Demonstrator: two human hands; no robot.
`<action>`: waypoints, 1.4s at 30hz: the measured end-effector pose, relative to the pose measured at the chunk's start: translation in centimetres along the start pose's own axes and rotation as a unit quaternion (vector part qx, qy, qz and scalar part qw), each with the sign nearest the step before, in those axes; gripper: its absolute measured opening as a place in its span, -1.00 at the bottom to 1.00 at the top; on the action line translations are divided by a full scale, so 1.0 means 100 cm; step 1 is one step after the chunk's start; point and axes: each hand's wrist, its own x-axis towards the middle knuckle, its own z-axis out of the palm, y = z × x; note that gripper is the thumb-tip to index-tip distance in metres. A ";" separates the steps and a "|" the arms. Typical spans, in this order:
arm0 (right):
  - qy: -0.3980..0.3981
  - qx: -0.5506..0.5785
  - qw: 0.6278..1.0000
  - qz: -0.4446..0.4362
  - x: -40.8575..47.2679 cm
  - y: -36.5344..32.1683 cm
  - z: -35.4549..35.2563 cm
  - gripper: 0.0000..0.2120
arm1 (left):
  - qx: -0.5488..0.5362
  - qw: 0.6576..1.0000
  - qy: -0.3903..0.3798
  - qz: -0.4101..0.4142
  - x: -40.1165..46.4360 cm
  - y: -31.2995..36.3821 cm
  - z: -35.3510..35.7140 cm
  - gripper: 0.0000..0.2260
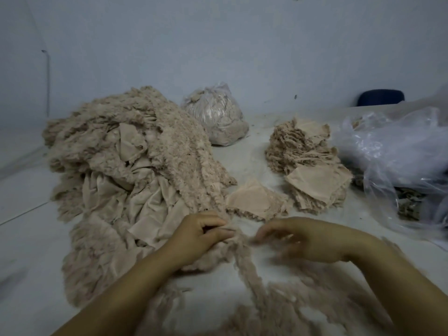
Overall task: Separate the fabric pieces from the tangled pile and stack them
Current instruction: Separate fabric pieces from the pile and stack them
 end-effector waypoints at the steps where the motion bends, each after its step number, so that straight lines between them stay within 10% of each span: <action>1: 0.058 0.045 0.997 -0.020 0.007 -0.003 0.009 -0.71 | -0.022 1.000 0.014 0.001 0.006 0.004 0.009 -0.86; 7: 0.248 0.360 0.899 -0.019 0.046 0.000 0.050 -0.94 | -0.088 0.992 0.088 -0.019 0.023 0.009 0.038 -0.83; 14: 0.301 0.557 0.772 -0.045 0.049 0.029 0.044 -0.94 | 0.011 0.991 -0.028 -0.130 0.026 -0.006 0.019 -0.96; 19: 0.200 0.535 0.821 -0.008 0.048 0.033 0.040 -0.42 | -0.075 0.994 -0.055 -0.058 0.033 0.003 0.013 -0.89; 25: 0.229 0.503 0.834 -0.003 0.044 0.028 0.047 -0.67 | -0.312 0.931 0.094 -0.166 0.043 0.010 0.033 -0.88; 31: 0.181 0.546 0.817 -0.034 0.039 0.025 0.044 -0.47 | -0.220 0.969 0.021 -0.111 0.049 0.018 0.039 -0.85; 37: 0.275 0.590 0.758 -0.031 0.040 0.020 0.048 -0.83 | -0.005 0.985 0.132 -0.107 0.047 0.011 0.068 -0.79; 42: 0.414 0.527 0.743 -0.004 0.045 0.023 0.048 -0.81 | -0.059 0.980 0.155 -0.106 0.050 0.002 0.064 -0.76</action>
